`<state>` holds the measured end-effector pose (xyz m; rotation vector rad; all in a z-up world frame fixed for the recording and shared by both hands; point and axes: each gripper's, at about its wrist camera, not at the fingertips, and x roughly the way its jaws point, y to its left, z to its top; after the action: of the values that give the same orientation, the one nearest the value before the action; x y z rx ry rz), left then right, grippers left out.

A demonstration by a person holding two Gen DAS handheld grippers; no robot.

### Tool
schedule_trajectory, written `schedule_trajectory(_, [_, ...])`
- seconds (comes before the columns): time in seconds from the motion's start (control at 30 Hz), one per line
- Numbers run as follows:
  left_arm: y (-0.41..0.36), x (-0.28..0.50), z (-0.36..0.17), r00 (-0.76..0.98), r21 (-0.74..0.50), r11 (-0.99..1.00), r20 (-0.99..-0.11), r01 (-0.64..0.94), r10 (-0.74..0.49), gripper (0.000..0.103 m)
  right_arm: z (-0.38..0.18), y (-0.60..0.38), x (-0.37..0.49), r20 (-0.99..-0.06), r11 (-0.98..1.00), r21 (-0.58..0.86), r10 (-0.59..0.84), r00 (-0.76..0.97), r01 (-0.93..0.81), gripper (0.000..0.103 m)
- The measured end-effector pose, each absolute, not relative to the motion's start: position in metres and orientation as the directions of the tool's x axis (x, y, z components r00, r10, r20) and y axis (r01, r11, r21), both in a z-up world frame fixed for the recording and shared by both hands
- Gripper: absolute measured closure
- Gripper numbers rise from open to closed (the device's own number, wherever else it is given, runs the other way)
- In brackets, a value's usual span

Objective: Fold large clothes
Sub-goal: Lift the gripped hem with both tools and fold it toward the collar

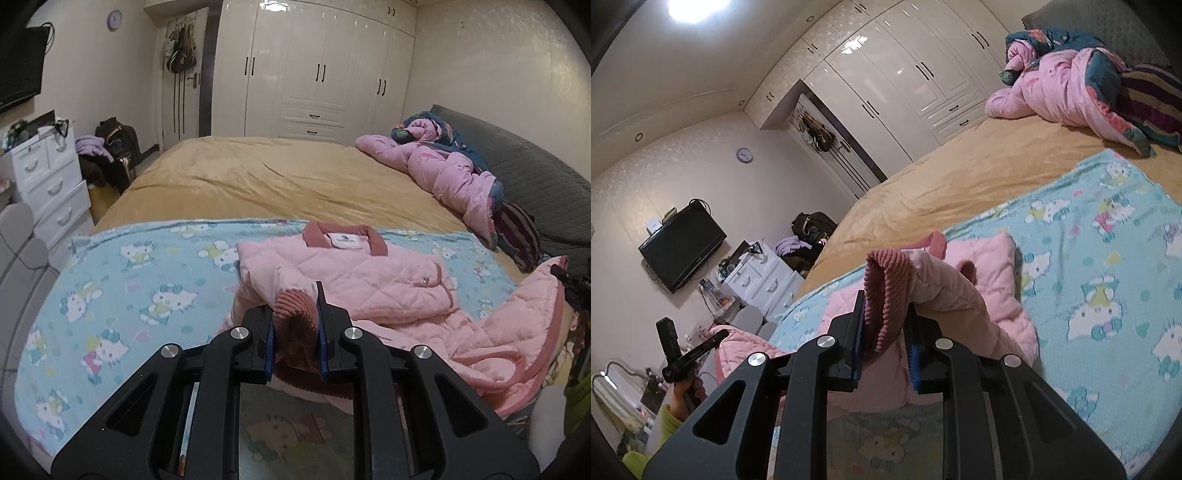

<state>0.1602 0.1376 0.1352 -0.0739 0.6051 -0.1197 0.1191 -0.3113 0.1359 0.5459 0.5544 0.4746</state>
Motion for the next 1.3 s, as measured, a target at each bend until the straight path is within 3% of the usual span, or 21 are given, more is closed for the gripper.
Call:
schedule_trajectory(0.57, [0.135, 0.250, 0.143, 0.818, -0.053, 0.997, -0.570, 0.055, -0.076, 0.093, 0.148, -0.317, 0.206, -0.366, 0.769, 0.593, 0.521, 0.771, -0.237, 0.085])
schedule_trajectory(1.3, [0.140, 0.368, 0.096, 0.751, 0.065, 0.998, -0.659, -0.007, 0.048, 0.093, 0.101, -0.313, 0.342, -0.483, 0.795, 0.595, 0.469, 0.739, -0.116, 0.085])
